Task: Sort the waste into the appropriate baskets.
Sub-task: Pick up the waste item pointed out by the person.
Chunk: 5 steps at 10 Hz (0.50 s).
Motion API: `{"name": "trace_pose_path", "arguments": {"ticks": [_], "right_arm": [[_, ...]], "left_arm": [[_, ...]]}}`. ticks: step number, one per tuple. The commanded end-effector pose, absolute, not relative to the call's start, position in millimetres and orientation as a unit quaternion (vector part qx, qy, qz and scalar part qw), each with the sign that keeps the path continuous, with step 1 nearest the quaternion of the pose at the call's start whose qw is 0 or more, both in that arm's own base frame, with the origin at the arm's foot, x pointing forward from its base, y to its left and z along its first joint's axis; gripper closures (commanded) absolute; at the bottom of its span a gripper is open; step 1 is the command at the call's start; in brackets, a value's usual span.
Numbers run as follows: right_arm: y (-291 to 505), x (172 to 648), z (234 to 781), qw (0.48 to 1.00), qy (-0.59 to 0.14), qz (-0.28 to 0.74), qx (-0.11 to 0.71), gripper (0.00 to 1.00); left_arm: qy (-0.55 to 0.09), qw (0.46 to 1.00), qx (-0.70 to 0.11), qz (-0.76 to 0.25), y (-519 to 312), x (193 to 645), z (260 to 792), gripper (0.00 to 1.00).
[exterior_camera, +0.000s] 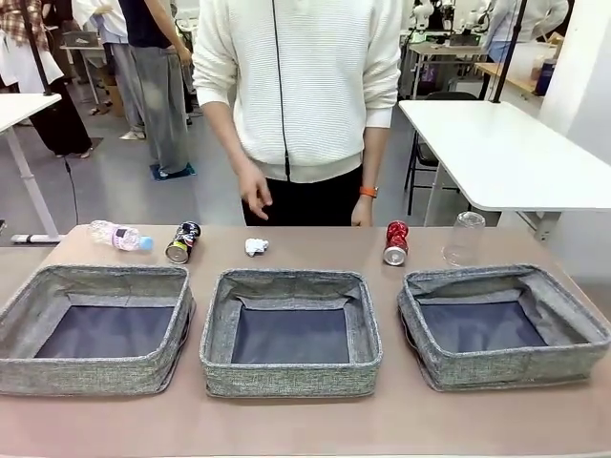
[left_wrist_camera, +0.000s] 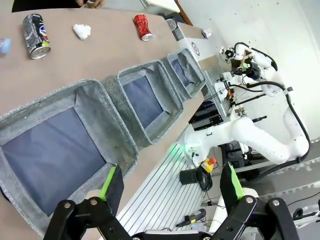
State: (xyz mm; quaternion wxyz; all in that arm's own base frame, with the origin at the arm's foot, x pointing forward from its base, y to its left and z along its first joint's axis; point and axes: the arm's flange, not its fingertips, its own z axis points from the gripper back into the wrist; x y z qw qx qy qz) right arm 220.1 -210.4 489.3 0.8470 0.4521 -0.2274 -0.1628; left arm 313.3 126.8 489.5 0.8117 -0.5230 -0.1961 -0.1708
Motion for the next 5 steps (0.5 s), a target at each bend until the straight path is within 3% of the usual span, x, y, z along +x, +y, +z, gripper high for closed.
{"name": "trace_pose_path", "arguments": {"ticks": [1,5], "right_arm": [[-209.7,223.8,491.1,0.843,-0.237,-0.151,0.459,0.0],[-209.7,223.8,491.1,0.843,-0.237,-0.151,0.459,0.0]], "left_arm": [[-0.204,0.804,-0.529,-0.181,125.1,316.6,490.4,0.0],[-0.204,0.804,-0.529,-0.181,125.1,316.6,490.4,0.0]]}}
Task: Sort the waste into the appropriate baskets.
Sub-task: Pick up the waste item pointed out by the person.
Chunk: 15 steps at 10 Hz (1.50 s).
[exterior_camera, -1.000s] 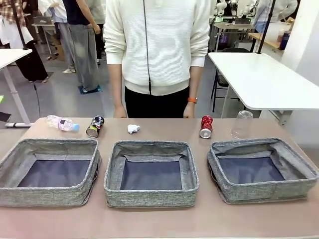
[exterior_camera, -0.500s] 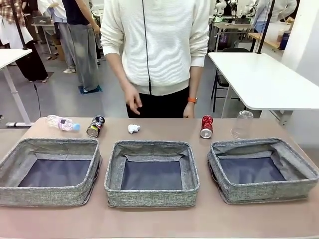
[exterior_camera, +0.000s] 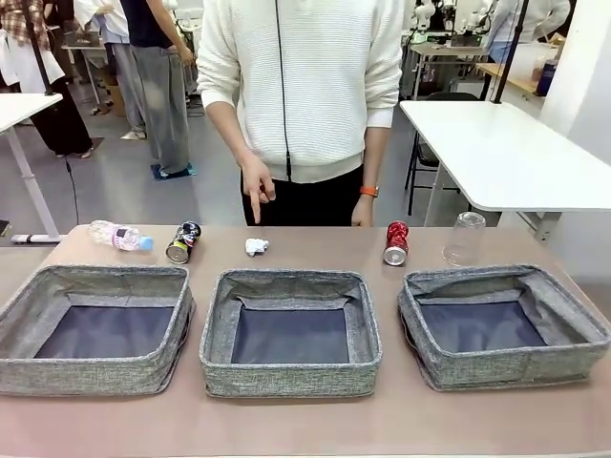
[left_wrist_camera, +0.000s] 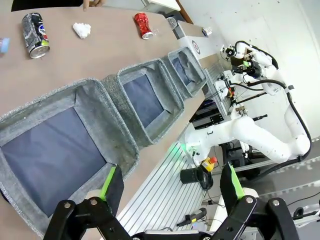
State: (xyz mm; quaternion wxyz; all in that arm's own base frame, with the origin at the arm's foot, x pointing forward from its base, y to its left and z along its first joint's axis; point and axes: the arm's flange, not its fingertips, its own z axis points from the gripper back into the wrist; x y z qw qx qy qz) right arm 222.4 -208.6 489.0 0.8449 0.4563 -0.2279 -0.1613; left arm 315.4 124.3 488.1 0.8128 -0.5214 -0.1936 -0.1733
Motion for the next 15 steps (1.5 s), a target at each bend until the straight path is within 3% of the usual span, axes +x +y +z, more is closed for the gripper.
{"name": "trace_pose_path", "arguments": {"ticks": [1,3,5,7,9,10,11,14,15], "right_arm": [[-210,224,491,0.843,-0.237,-0.151,0.459,0.0],[-210,224,491,0.843,-0.237,-0.151,0.459,0.0],[-210,224,491,0.843,-0.237,-0.151,0.459,0.0],[-210,224,491,0.843,-0.237,-0.151,0.459,0.0],[-210,224,491,0.843,-0.237,-0.151,0.459,0.0],[-210,224,491,0.843,-0.237,-0.151,0.459,0.0],[-210,224,491,0.843,-0.237,-0.151,0.459,0.0],[-210,224,491,0.843,-0.237,-0.151,0.459,0.0],[-210,224,491,0.843,-0.237,-0.151,0.459,0.0]], "left_arm": [[-0.204,0.804,-0.529,-0.181,125,317,490,0.0],[-0.194,0.813,-0.521,-0.174,124,315,488,0.0],[-0.107,0.892,-0.396,-0.191,61,363,505,0.0],[-0.074,0.955,-0.226,-0.177,-56,420,504,0.0],[-0.007,0.97,-0.135,-0.201,-144,440,471,0.0],[-0.053,0.968,-0.151,-0.193,-161,444,468,0.0],[-0.1,0.953,-0.197,-0.205,-146,413,487,0.0],[-0.082,0.961,-0.169,-0.202,-176,427,470,0.0],[-0.102,0.974,-0.175,-0.102,-187,436,472,0.0]]}}
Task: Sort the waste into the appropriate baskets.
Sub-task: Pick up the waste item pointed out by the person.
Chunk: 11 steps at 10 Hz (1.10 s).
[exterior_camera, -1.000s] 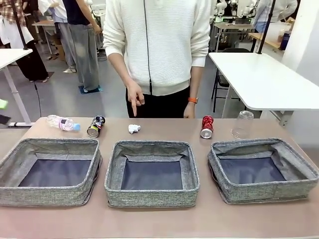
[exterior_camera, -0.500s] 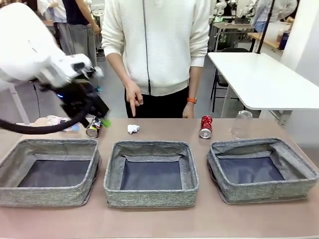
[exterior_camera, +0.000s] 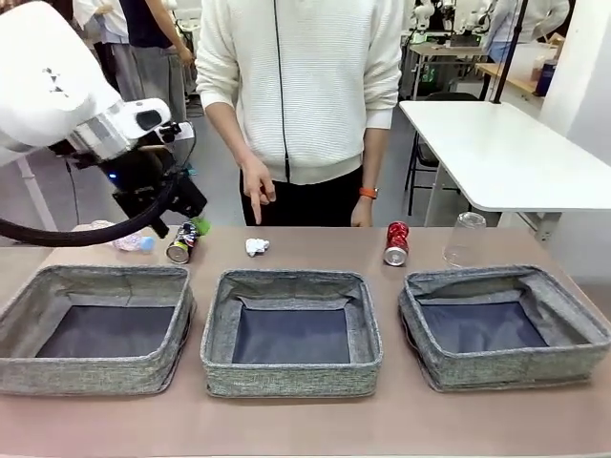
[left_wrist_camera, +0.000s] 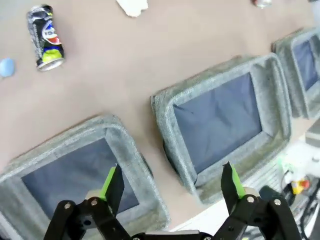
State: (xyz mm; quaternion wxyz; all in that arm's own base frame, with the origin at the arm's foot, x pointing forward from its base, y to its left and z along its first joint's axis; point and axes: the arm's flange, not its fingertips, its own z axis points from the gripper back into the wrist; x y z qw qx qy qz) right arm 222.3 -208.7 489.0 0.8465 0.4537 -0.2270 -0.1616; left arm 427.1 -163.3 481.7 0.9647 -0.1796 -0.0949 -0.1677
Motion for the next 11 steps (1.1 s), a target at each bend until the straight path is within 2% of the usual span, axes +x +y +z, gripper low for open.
{"name": "trace_pose_path", "arguments": {"ticks": [1,2,3,5,6,7,8,9,11], "right_arm": [[-210,224,491,0.843,-0.237,-0.151,0.459,0.0],[-210,224,491,0.843,-0.237,-0.151,0.459,0.0],[-210,224,491,0.843,-0.237,-0.151,0.459,0.0],[-210,224,491,0.843,-0.237,-0.151,0.459,0.0],[-210,224,491,0.843,-0.237,-0.151,0.459,0.0],[-210,224,491,0.843,-0.237,-0.151,0.459,0.0],[-210,224,491,0.843,-0.237,-0.151,0.459,0.0],[-210,224,491,0.843,-0.237,-0.151,0.459,0.0],[-210,224,491,0.843,-0.237,-0.151,0.459,0.0]], "left_arm": [[-0.147,0.981,-0.118,0.043,-210,459,473,0.0],[-0.131,0.979,-0.135,0.072,-232,476,471,0.0],[-0.119,0.982,-0.116,0.093,-255,490,461,0.0],[-0.102,0.989,-0.018,0.107,-287,505,435,0.0],[-0.092,0.99,-0.019,0.102,-294,513,431,0.0],[-0.135,0.984,-0.082,0.087,-258,487,428,0.0],[-0.135,0.984,-0.082,0.087,-258,487,428,0.0],[-0.122,0.986,-0.041,0.103,-274,498,417,0.0],[-0.12,0.989,-0.055,0.065,-295,504,405,0.0]]}}
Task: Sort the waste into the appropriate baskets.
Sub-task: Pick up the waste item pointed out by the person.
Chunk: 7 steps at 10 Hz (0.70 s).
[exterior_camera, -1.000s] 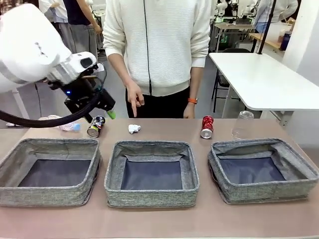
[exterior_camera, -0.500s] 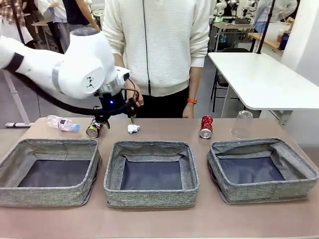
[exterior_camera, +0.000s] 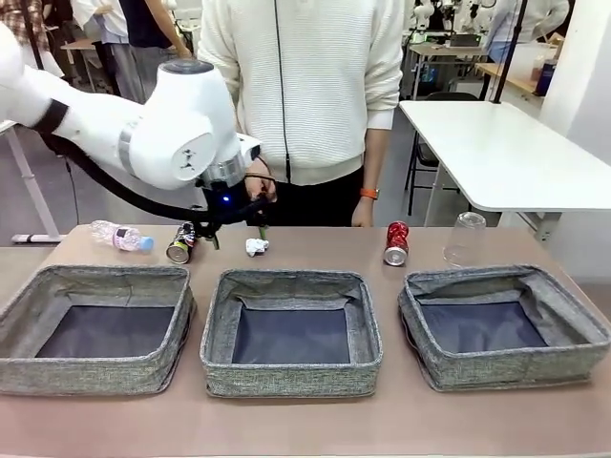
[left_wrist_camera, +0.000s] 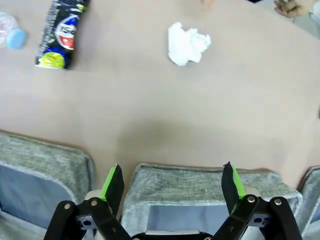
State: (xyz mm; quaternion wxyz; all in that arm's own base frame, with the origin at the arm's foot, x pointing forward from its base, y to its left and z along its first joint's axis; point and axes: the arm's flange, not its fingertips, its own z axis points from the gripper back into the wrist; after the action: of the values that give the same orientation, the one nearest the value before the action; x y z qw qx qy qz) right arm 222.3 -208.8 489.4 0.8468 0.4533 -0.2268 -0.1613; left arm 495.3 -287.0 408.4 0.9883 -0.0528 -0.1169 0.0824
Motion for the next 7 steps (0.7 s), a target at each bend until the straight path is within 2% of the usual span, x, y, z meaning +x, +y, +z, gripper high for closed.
{"name": "trace_pose_path", "arguments": {"ticks": [1,7], "right_arm": [[-210,224,491,0.843,-0.237,-0.151,0.459,0.0],[-210,224,491,0.843,-0.237,-0.151,0.459,0.0]], "left_arm": [[-0.132,0.989,-0.058,0.043,-302,507,403,0.0],[-0.218,0.97,-0.103,0.029,-328,541,401,0.0]]}}
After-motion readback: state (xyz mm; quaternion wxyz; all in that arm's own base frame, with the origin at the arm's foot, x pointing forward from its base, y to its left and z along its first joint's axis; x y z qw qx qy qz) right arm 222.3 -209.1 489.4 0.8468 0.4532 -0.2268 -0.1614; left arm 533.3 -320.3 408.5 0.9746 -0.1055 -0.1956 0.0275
